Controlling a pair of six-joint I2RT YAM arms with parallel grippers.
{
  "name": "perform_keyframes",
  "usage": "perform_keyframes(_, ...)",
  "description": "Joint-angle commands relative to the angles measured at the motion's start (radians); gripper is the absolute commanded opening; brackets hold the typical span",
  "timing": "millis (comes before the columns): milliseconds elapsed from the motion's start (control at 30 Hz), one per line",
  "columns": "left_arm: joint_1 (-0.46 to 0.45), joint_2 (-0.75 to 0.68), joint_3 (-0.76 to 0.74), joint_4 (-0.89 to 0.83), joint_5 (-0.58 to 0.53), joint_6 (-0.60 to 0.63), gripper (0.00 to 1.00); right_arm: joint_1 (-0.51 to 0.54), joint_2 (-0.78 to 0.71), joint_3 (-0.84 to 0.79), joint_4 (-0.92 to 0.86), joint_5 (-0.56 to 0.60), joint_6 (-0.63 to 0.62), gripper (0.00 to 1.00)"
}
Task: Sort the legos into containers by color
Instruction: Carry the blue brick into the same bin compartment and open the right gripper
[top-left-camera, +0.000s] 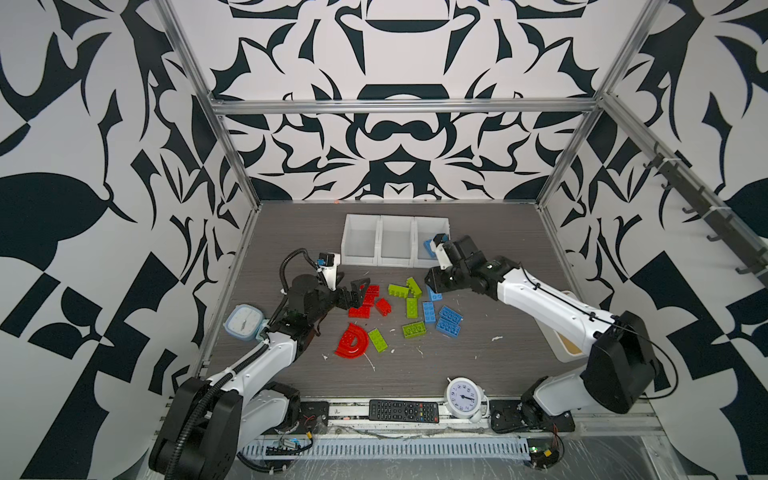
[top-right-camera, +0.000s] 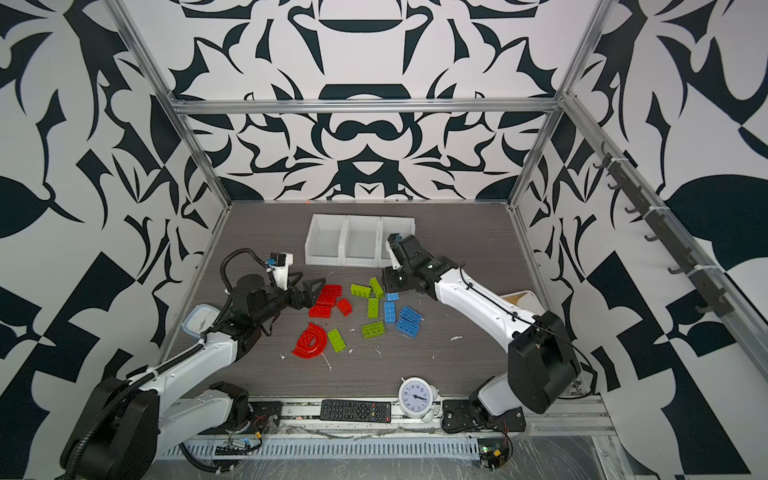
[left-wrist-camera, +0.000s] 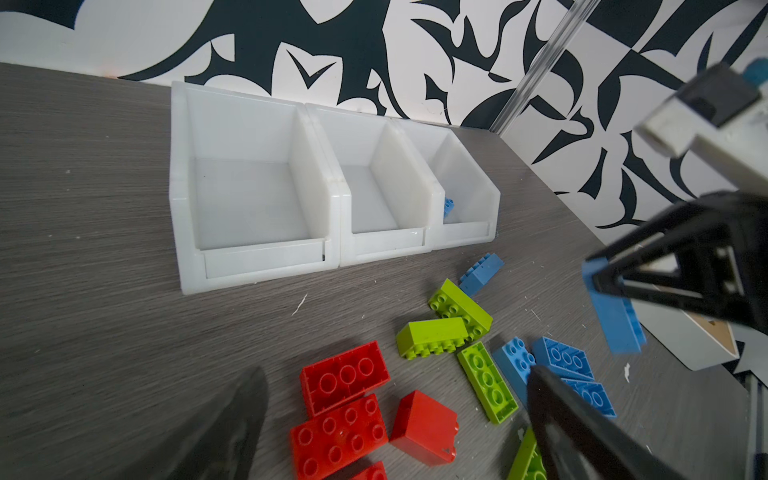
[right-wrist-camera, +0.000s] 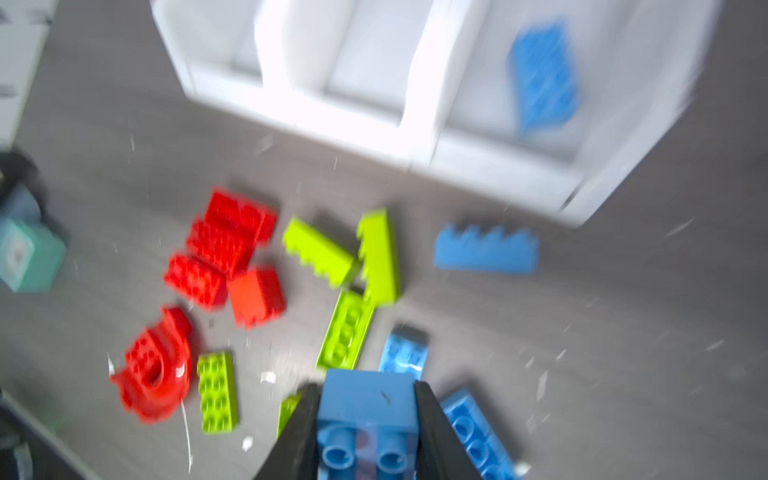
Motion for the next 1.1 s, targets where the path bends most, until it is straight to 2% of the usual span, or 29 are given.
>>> perform_keyframes(0, -0.002, -0.005, 0.0, 0.037, 0.02, -0.008, 1.0, -0.093, 0.047, 0.096, 0.029, -0.033, -0.131, 0.15)
perform_keyframes(200, -0.002, -0.004, -0.006, 0.044, 0.004, -0.003, 1.0, -0.187, 0.189, 0.25, 0.094, -0.105, -0.188, 0.15)
perform_keyframes(533, -0.002, -0.012, -0.008, 0.041, 0.001, 0.0, 1.0, -0.245, 0.47, 0.526, 0.096, -0.199, -0.194, 0.15)
perform_keyframes(1067, -0.002, -0.005, 0.0, 0.029, 0.0, 0.007, 1.0, -0.267, 0.632, 0.686, 0.069, -0.252, -0.17, 0.21)
